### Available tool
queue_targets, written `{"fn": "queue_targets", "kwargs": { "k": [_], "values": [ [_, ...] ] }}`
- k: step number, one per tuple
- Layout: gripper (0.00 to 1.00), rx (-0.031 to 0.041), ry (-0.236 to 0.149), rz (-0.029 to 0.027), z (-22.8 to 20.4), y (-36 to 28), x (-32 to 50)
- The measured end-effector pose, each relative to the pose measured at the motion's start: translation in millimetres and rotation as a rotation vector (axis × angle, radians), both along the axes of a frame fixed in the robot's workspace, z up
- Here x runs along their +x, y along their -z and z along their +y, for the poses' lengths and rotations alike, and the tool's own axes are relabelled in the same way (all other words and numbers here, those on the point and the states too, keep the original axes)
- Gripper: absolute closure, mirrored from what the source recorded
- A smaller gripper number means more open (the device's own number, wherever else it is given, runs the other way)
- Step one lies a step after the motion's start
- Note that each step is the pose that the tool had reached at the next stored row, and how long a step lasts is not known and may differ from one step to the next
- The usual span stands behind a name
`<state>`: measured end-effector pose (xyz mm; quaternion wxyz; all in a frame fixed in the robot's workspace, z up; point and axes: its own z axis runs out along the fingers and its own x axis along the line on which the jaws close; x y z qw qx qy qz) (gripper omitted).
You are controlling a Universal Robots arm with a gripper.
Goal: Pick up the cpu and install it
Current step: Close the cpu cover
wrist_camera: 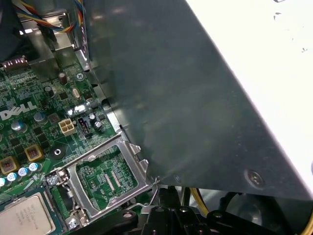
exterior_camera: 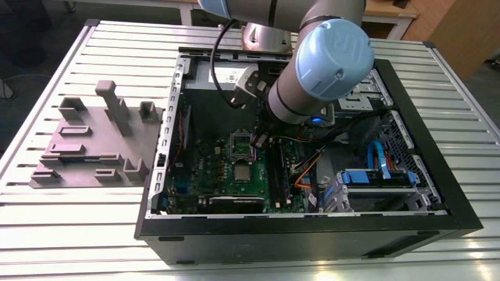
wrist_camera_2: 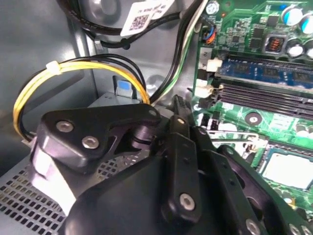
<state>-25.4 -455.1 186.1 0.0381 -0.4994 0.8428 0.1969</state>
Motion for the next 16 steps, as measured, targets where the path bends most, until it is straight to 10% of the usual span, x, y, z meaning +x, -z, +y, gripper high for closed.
{"fn": "queue_targets", "kwargs": {
  "k": [16],
  "values": [
    [0.89, -0.0230, 0.000, -0.0001, 0.1, -7.3, -0.2]
  ]
}}
